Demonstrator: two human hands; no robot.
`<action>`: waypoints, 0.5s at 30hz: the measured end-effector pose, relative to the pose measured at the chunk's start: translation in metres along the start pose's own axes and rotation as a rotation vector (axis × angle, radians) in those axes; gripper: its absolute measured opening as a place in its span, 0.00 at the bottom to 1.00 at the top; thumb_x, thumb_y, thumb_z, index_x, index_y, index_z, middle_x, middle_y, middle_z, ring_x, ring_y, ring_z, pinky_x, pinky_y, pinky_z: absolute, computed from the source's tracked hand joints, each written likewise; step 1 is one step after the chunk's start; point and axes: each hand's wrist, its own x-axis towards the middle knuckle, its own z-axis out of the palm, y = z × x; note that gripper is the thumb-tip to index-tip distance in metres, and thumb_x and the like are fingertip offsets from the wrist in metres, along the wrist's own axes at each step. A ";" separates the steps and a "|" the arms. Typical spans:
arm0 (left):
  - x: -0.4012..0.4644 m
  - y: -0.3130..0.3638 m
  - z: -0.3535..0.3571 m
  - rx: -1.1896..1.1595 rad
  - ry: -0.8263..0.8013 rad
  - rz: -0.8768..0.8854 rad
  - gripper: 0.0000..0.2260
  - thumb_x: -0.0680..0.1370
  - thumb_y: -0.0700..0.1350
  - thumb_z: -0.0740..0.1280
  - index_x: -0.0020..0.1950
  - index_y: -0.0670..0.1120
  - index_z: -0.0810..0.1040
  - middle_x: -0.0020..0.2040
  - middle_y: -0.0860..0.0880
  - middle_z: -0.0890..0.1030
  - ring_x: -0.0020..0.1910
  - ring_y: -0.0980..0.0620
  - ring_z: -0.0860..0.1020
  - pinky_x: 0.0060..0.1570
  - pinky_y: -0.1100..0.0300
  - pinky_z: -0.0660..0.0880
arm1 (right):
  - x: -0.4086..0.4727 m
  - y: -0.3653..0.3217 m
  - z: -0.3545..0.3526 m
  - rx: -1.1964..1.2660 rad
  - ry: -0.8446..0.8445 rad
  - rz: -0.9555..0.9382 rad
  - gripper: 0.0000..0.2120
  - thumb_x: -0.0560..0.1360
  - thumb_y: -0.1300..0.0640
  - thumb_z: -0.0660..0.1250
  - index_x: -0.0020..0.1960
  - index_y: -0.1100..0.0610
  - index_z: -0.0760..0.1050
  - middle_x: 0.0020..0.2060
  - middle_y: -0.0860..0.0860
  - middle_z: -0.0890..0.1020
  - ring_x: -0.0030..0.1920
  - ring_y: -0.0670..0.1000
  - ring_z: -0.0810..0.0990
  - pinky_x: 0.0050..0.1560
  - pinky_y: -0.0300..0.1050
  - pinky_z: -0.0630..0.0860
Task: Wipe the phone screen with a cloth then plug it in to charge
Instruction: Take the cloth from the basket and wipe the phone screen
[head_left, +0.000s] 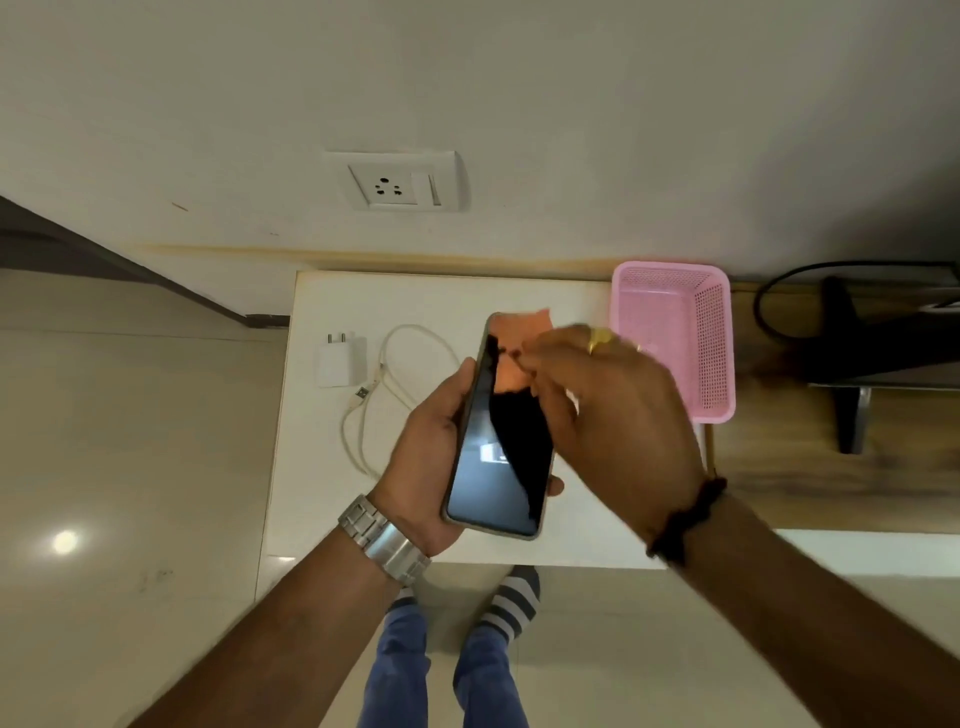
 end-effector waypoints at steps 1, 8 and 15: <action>0.000 -0.001 0.002 0.017 0.008 0.013 0.22 0.81 0.61 0.63 0.57 0.47 0.87 0.53 0.42 0.87 0.48 0.41 0.86 0.47 0.44 0.83 | 0.011 0.000 0.000 0.011 0.063 0.012 0.12 0.77 0.59 0.61 0.52 0.58 0.83 0.50 0.56 0.85 0.50 0.58 0.82 0.51 0.53 0.80; -0.005 0.016 0.000 -0.026 0.042 0.001 0.29 0.80 0.64 0.59 0.67 0.44 0.82 0.64 0.39 0.83 0.58 0.41 0.83 0.61 0.45 0.79 | -0.047 -0.018 0.011 0.115 -0.170 -0.182 0.15 0.68 0.65 0.77 0.53 0.56 0.84 0.47 0.53 0.86 0.43 0.55 0.85 0.41 0.51 0.84; -0.002 0.015 0.005 -0.042 0.078 -0.020 0.27 0.79 0.64 0.63 0.65 0.44 0.83 0.59 0.39 0.85 0.60 0.40 0.80 0.64 0.49 0.73 | -0.026 -0.027 0.019 0.093 -0.056 -0.167 0.09 0.75 0.60 0.70 0.53 0.57 0.85 0.48 0.53 0.86 0.45 0.54 0.85 0.48 0.47 0.83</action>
